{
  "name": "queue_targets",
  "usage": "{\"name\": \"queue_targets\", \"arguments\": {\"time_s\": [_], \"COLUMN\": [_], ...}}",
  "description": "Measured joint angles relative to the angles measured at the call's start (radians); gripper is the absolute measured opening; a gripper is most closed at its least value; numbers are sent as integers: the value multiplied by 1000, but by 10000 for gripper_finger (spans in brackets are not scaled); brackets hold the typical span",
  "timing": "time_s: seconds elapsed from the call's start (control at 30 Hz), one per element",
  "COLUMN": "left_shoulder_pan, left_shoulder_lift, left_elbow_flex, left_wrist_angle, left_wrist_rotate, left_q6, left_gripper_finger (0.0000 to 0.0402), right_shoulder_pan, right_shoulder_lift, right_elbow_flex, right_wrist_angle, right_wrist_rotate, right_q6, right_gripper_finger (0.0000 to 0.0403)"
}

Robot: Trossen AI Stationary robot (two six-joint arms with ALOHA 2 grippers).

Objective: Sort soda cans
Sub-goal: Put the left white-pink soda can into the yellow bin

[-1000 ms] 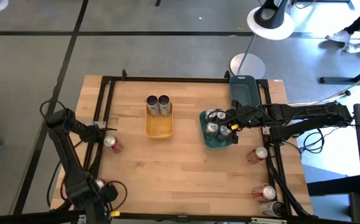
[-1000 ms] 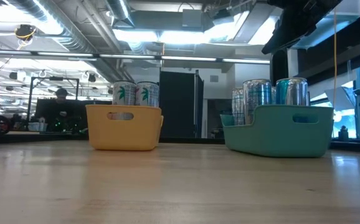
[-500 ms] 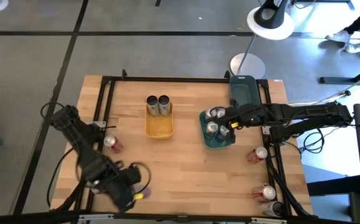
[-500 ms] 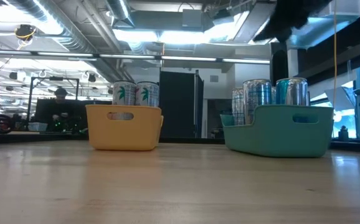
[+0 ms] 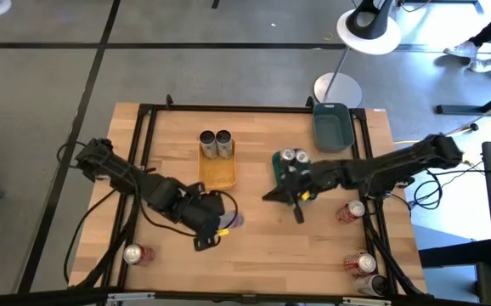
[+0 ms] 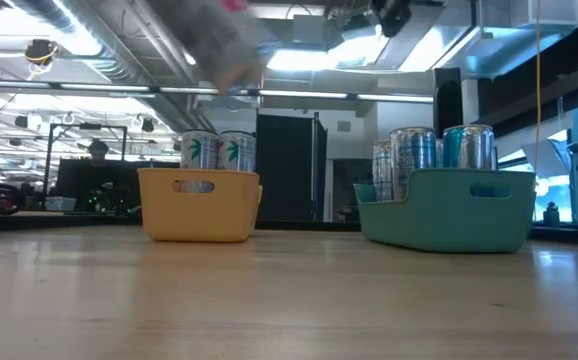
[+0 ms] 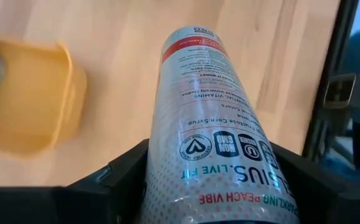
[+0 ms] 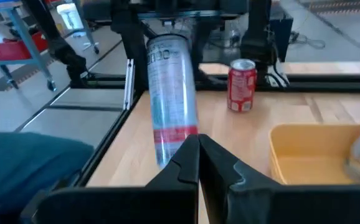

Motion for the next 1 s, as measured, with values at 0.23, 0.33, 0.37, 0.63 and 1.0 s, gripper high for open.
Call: {"name": "queue_targets", "arguments": {"time_s": [0.23,0.33,0.37,0.63,1.0], "left_shoulder_pan": [33,28,27,31,47], "left_shoulder_lift": [-1,-1,-1,-1,-1], "left_elbow_flex": [0,0,0,-1,-1], "left_wrist_angle": [117,146,148,175,341], "left_wrist_rotate": [-20,-34,-47,-104,-264], "left_q6": [107,141,146,181,303], "left_gripper_finger": [256,256,256,256,255], "right_shoulder_pan": [60,84,92,143,142], "right_shoulder_lift": [161,207,218,232,311], "right_elbow_flex": [0,0,0,0,0], "right_wrist_angle": [135,141,156,160,225], "right_wrist_rotate": [80,104,103,183,228], "right_q6": [-48,-54,-56,-71,-54], "right_gripper_finger": [5,5,5,5,5]}}
